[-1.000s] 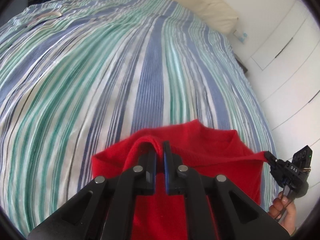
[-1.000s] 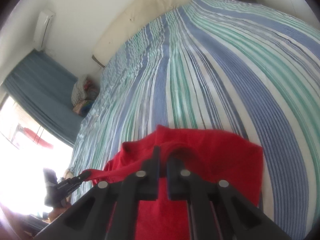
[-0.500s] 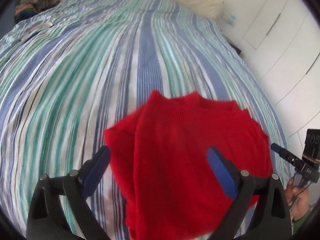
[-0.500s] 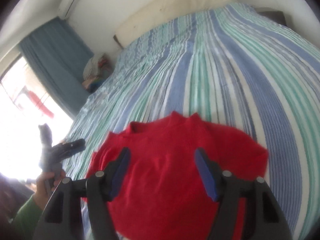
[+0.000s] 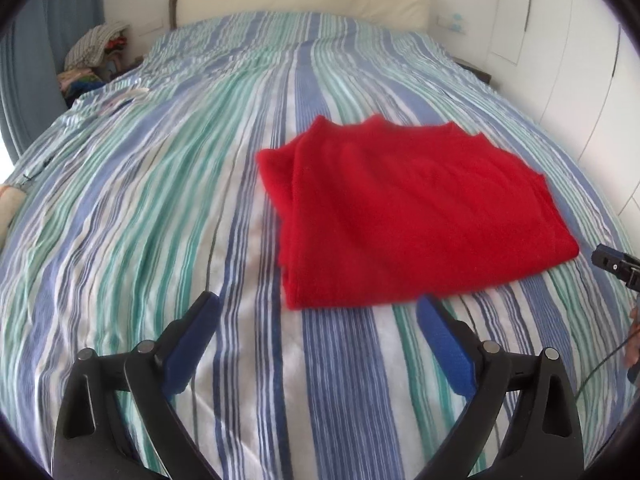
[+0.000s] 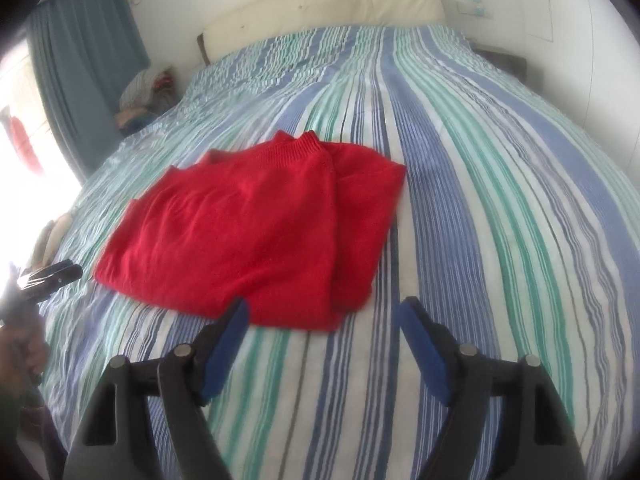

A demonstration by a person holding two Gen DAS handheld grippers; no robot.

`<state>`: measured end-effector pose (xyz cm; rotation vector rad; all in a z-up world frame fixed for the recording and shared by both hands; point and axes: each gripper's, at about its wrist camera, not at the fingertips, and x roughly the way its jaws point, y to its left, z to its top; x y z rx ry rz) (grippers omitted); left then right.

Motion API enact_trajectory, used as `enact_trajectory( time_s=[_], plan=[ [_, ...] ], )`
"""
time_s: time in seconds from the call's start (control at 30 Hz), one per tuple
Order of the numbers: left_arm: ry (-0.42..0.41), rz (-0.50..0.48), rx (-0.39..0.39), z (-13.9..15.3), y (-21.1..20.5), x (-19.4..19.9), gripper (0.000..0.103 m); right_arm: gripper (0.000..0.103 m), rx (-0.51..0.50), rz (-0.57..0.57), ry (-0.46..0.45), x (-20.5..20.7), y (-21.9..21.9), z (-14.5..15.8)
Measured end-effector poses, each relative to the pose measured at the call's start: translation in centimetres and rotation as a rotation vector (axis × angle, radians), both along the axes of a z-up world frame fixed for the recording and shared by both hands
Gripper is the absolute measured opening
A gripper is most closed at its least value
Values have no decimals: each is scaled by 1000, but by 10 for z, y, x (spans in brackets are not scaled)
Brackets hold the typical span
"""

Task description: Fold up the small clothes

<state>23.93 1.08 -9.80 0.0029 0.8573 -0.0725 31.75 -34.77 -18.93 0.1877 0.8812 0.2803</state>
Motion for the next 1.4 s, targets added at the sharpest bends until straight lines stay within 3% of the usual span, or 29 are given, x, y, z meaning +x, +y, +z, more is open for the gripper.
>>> enact_trajectory(
  time_s=[0.17,0.37,0.53,0.97,1.23,1.4],
  plan=[
    [30,13,22,-21,-7,-14,99,80,-2,-43,73,-21,5,-27],
    [26,32,55,-35,-15,-24,99,83,-69,-63,38,-35,15,-41],
    [32,40,83,-45,-21,-24,99,92,-112,-47,28,-37,23,-49],
    [34,51,76,-61,-20,-26,101,100,-127,-27,27,-35,28,-53],
    [59,45,25,-69,-14,-23,102,102,-123,-13,48,-34,30,-52],
    [46,41,0,-72,-13,-25,103,102,-77,12,71,-19,21,-28]
  ],
)
